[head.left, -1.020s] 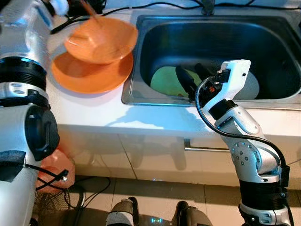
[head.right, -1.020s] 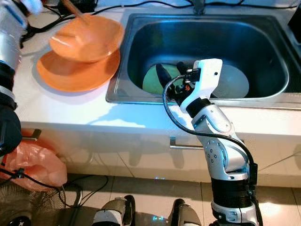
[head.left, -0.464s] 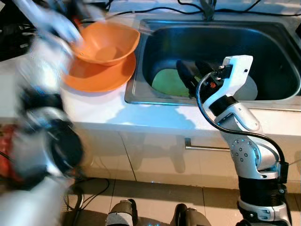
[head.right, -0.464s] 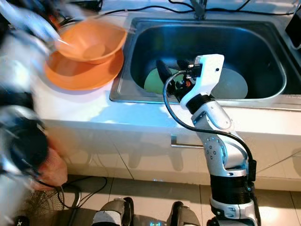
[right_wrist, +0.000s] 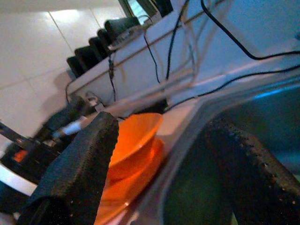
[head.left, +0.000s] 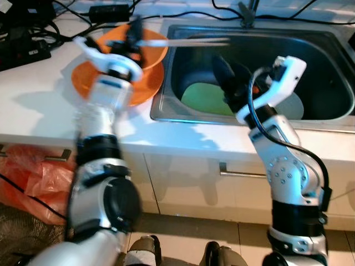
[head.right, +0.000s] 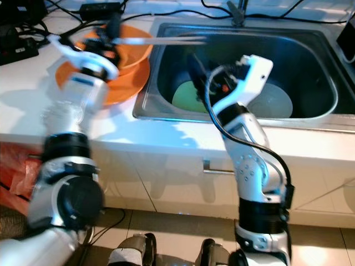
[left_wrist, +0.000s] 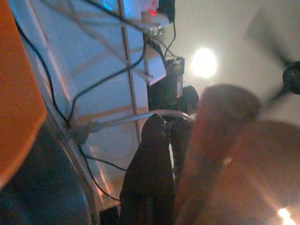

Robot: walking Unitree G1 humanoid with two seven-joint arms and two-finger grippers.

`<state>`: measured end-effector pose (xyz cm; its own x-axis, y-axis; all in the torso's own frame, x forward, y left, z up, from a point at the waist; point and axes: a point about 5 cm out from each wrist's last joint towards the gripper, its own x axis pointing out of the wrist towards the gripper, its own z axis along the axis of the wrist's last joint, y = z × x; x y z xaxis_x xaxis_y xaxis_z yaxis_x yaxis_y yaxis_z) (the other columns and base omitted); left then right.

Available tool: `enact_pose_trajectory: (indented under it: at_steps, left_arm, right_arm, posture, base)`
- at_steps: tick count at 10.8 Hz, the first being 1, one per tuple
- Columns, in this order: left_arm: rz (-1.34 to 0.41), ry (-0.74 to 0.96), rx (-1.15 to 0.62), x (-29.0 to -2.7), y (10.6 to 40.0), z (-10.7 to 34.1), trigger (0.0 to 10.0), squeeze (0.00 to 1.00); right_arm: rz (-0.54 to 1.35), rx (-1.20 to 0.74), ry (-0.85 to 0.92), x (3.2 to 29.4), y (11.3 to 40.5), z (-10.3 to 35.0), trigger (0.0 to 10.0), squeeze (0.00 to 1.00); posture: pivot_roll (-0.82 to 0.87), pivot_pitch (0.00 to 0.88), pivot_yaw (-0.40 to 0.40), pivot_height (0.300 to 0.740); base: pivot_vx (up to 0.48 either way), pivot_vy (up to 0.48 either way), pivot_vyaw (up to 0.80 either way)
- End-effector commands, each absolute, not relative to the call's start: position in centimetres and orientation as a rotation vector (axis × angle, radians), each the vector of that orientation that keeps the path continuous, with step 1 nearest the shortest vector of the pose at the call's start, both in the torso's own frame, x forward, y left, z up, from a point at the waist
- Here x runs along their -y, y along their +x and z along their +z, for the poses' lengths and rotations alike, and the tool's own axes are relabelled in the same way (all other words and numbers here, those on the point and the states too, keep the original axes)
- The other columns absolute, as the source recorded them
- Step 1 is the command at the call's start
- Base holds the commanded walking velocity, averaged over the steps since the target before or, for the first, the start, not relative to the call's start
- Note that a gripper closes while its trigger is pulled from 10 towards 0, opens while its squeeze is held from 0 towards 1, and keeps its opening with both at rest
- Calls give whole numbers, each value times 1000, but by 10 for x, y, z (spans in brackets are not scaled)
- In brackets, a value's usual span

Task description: Kitchen organization

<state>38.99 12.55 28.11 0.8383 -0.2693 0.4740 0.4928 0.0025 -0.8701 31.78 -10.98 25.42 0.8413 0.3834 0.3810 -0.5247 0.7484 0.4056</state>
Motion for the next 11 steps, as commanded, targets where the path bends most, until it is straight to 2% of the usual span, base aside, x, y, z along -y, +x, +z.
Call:
enact_pose_trajectory:
  at_steps: [1, 4, 11]
  left_arm:
    - [-618, -1466, 190, -121, 386, 285, 0, 0]
    - [-654, -1488, 128, -96, 384, 279, 0, 0]
    - [-758, -1518, -8, -59, 368, 269, 0, 0]
  right_arm:
    - [507, 273, 578, 107, 318, 256, 10000, 0]
    - [521, 272, 668, 97, 323, 263, 10000, 0]
    - [499, 255, 839, 90, 336, 267, 10000, 0]
  posture:
    - [110, 116, 41, 740]
    - [100, 113, 38, 740]
    - [103, 118, 43, 740]
  base:
    - [0, 0, 0]
    - [0, 0, 0]
    - [0, 0, 0]
